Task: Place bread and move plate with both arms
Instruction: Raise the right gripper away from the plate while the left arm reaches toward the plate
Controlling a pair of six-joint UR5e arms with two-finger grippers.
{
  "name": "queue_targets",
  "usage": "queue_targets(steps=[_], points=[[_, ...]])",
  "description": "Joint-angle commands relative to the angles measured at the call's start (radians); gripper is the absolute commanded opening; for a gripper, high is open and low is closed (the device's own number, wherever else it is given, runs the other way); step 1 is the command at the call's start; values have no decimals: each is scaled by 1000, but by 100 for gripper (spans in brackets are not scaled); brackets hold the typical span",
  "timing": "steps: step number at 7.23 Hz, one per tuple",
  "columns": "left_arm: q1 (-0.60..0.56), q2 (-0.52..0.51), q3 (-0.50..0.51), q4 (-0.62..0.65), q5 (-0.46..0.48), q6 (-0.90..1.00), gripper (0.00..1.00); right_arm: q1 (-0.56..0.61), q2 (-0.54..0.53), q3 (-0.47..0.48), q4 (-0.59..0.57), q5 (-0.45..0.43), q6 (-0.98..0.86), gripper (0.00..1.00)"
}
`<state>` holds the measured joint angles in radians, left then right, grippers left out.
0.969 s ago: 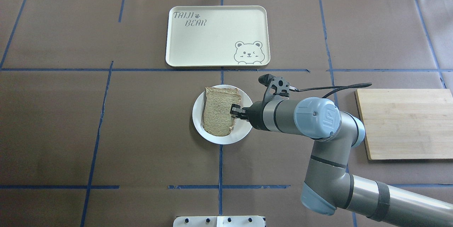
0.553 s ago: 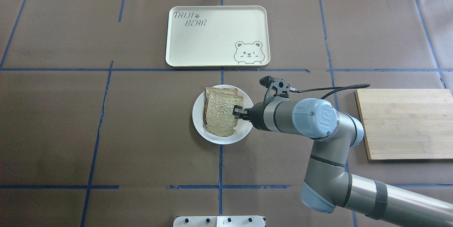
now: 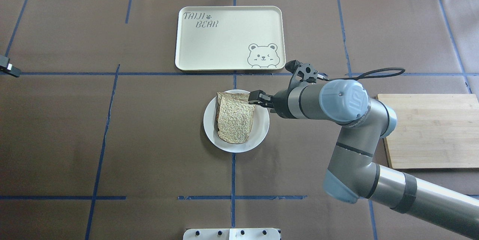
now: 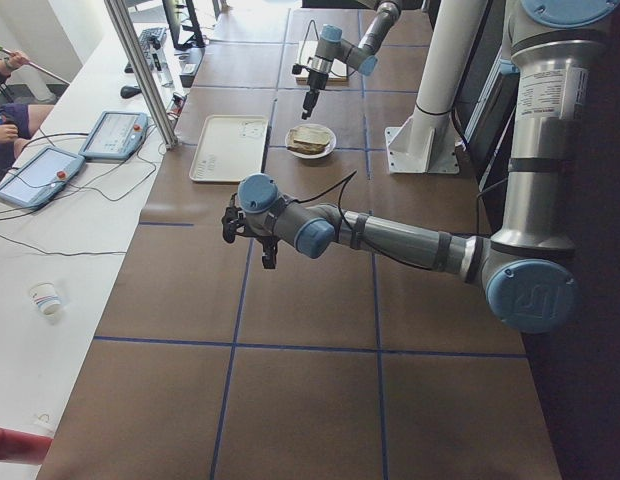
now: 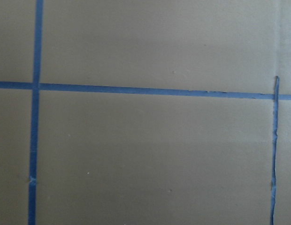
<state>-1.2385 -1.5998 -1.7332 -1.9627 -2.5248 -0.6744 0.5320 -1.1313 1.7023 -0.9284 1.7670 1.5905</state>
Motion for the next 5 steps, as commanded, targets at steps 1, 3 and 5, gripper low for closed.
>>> queue_targets(steps=[1,3,5], points=[[106,-49,4,-224,11,-336,100,129,-7,63,-231,119,-77,100],[228,-90,4,-423,178,-625,100,190,-1,216,-631,137,-409,100],[386,-140,15,-629,370,-947,100,276,-5,273,-850,138,-699,100]])
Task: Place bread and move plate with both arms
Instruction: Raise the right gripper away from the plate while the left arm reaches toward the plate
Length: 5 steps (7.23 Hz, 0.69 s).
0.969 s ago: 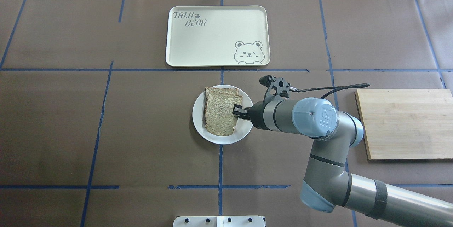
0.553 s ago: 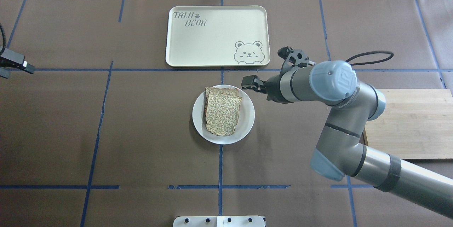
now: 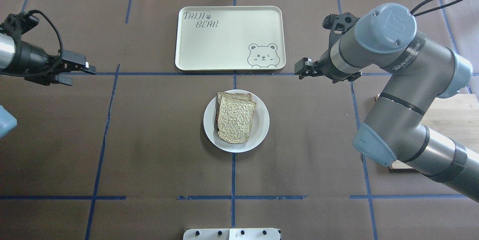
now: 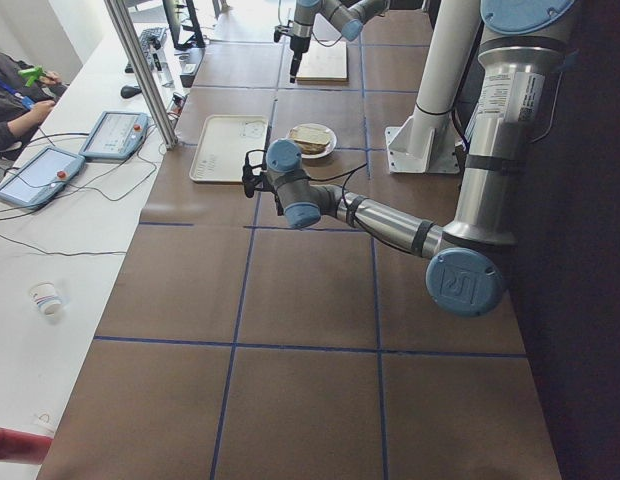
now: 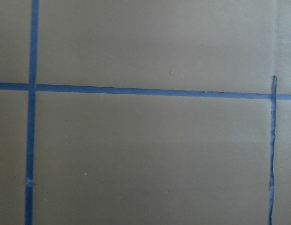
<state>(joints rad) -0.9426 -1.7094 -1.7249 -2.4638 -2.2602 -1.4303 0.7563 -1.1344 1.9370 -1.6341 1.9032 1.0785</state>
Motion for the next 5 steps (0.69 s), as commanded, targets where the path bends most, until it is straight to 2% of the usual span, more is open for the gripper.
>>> queue_targets(steps=[1,2,3,5], points=[[155,-54,43,-270,192,-348,99,102,-4,40,-229,28,-338,100],[254,-62,79,-391,318,-431,98,176,-30,40,-246,110,-470,100],[347,-64,81,-408,409,-441,94,243,-72,40,-239,193,-556,100],[436,-142,108,-397,424,-482,78,337,-154,39,-234,296,-710,100]])
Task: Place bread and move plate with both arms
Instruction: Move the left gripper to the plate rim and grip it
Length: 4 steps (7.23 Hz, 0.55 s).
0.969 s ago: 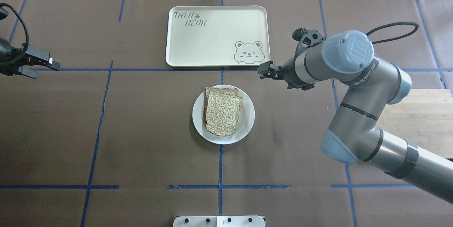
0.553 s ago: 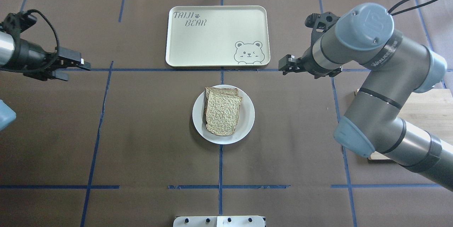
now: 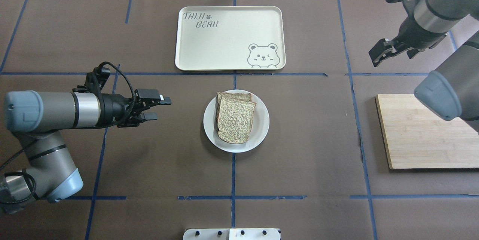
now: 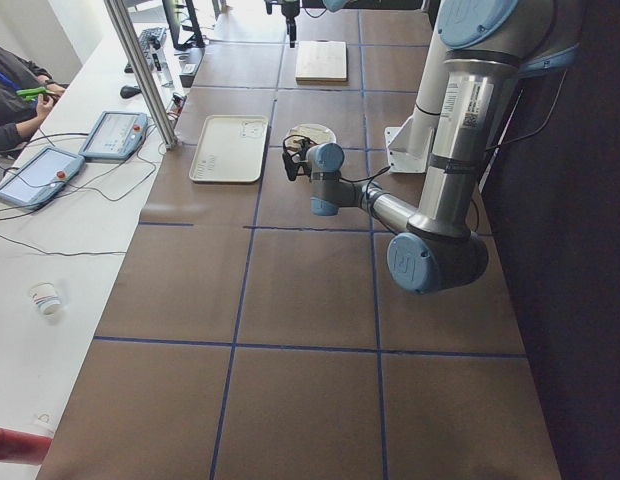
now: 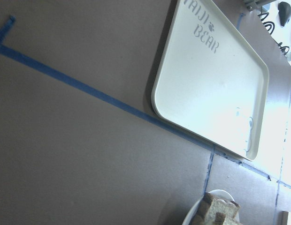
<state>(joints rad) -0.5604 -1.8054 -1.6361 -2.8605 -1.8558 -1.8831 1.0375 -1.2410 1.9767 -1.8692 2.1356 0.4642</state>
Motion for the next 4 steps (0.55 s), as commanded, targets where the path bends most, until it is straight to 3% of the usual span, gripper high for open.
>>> queue_targets(steps=[1,2,4], points=[[75,-90,57,0,20,-31,74,68,-54,-1,1,73,-108,100],[88,-136,102,1,21,-34,65,72,-55,-2,1,79,-111,100],[91,-155,148,3,20,-33,56,72,-58,-6,1,81,-108,100]])
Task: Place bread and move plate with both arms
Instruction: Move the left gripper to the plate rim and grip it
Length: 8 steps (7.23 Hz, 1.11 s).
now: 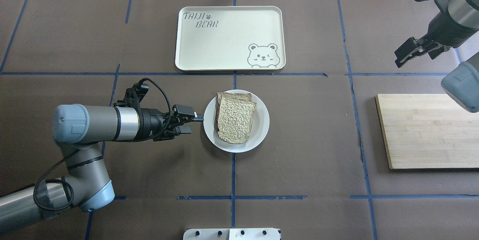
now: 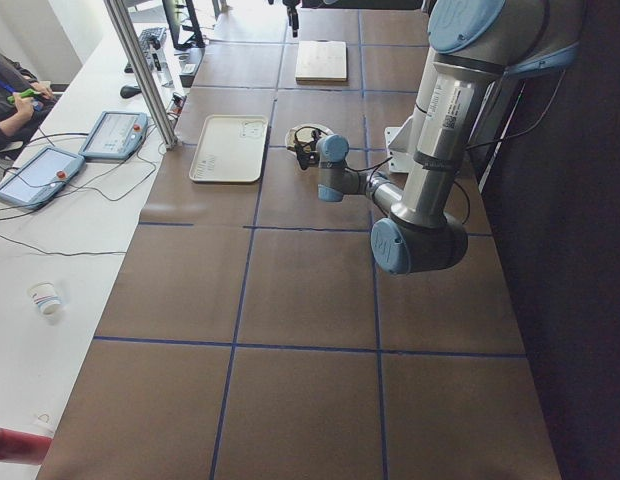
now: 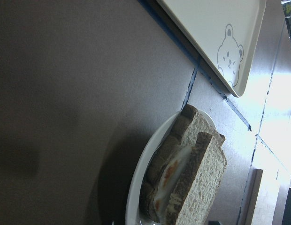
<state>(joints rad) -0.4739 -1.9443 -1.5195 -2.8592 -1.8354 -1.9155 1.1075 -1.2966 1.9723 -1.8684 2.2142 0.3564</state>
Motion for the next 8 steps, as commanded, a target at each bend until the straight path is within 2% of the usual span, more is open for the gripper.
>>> queue_targets(steps=[1,8], points=[[4,-34,57,1,-1,0,54,0,-3,-1,0,2,1,100],[26,-106,151,1,1,1,45,2,-4,-3,0,2,1,100]])
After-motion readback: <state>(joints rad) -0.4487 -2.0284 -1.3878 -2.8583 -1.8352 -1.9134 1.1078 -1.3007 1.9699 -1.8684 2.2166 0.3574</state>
